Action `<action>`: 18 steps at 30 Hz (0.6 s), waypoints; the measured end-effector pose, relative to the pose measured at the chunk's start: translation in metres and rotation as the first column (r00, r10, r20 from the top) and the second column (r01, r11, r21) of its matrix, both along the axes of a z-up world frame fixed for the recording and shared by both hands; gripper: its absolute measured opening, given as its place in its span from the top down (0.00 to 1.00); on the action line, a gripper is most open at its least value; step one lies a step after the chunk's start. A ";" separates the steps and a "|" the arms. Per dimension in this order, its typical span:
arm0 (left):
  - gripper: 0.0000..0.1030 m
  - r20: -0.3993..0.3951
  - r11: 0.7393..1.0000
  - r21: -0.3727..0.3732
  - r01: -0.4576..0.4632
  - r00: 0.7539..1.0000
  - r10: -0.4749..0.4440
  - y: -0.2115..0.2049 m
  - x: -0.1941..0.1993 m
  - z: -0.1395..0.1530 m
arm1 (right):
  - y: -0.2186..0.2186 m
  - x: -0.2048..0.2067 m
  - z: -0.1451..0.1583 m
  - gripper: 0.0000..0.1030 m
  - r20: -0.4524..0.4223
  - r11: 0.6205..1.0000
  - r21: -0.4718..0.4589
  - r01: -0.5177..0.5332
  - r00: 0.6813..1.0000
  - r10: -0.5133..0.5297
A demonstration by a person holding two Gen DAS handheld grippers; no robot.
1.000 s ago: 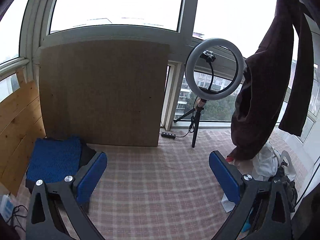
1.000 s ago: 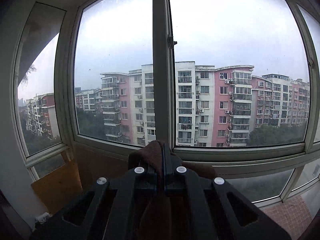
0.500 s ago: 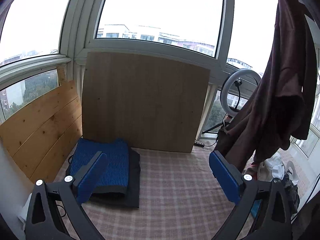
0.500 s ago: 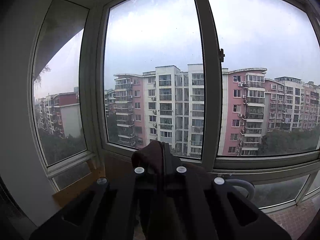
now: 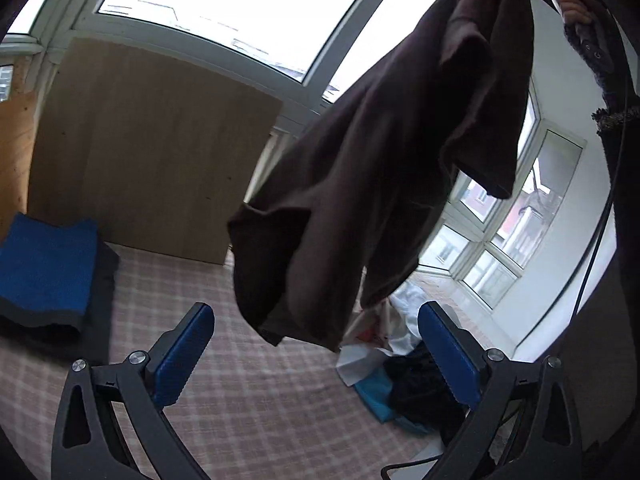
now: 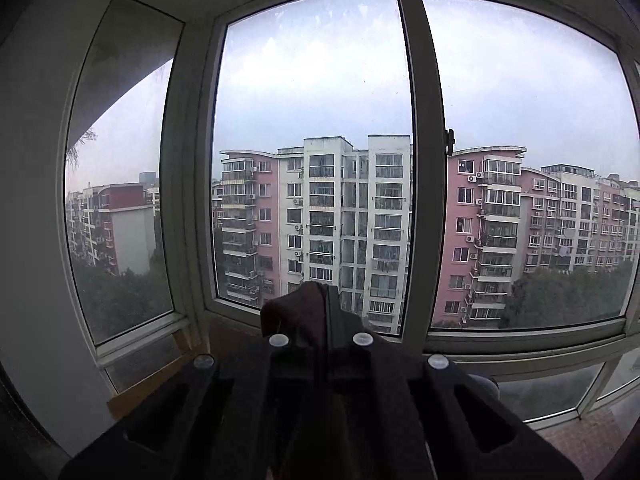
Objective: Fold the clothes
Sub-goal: 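Lift the brown top high with the right gripper, letting it hang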
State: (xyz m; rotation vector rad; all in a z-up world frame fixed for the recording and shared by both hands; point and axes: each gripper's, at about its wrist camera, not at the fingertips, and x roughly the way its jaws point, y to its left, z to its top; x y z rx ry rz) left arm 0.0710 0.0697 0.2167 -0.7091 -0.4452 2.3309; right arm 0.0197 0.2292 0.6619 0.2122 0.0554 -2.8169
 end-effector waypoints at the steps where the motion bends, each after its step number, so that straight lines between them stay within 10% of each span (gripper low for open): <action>1: 0.01 -0.005 1.000 -0.010 0.007 1.000 -0.007 0.016 -0.008 -0.003 | 0.006 -0.001 -0.001 0.97 0.007 1.000 -0.001 0.007 1.000 -0.007; 15: 0.07 -0.061 0.995 -0.082 0.048 0.997 -0.053 0.177 -0.099 -0.020 | 0.099 0.024 0.012 0.97 0.007 0.996 0.029 0.081 0.997 -0.081; 16: 0.17 -0.058 0.996 -0.073 0.057 0.996 -0.061 0.180 -0.100 -0.019 | 0.111 0.023 0.012 0.97 0.006 0.995 0.021 0.095 0.995 -0.095; 18: 0.84 -0.053 0.996 -0.054 0.074 0.996 -0.077 0.185 -0.103 -0.017 | 0.134 0.020 0.012 0.97 0.005 0.992 0.003 0.123 0.992 -0.123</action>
